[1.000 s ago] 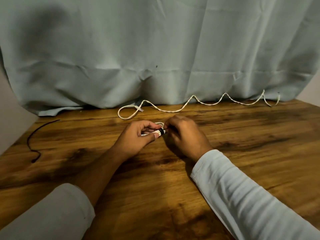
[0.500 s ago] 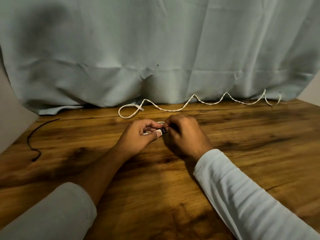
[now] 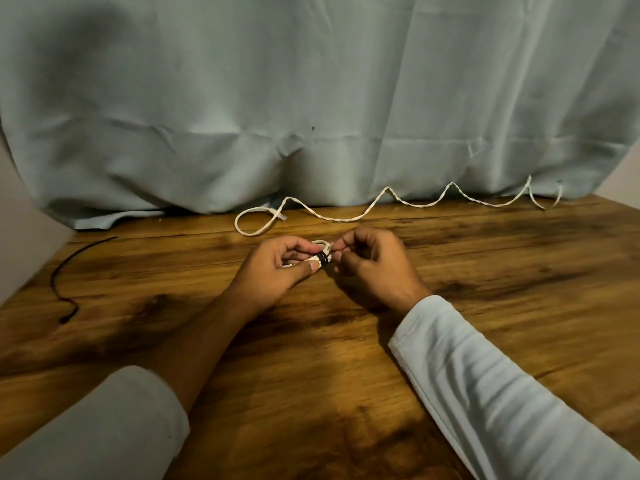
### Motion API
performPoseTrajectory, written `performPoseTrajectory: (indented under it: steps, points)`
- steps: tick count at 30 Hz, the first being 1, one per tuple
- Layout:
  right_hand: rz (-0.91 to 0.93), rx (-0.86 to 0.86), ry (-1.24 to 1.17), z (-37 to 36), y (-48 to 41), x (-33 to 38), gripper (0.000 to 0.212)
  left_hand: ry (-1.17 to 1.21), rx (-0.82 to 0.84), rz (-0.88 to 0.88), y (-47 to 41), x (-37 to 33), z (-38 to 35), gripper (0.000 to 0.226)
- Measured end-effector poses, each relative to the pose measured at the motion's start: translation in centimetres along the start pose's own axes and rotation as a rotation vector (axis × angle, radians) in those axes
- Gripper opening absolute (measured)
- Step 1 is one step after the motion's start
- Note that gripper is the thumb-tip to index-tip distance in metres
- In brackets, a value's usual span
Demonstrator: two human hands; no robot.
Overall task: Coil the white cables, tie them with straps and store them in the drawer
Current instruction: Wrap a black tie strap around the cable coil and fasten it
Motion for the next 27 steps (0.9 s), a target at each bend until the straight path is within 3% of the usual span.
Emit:
performPoseTrajectory:
  steps: [11,27]
  points:
    - [-0.188,0.124,-0.536,-0.8,0.7,-0.8,0.009,-0.025,-0.023,0.001,-0.1,0.5,0.4,0.028]
    - [-0.166,0.076,-0.682,-1.2,0.2,-1.5,0.010,-0.106,-0.055,-0.046,0.1,-0.2,0.3,0.027]
Point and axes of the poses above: each hand's wrist, its own y-axis away from the middle knuckle, its own z-axis out of the back of the hand, x = y × z, the point moved 6 cm from there along -y, towards the middle knuckle, and after that the axes turned 8 degrees about -y, right-handed, at the moved point
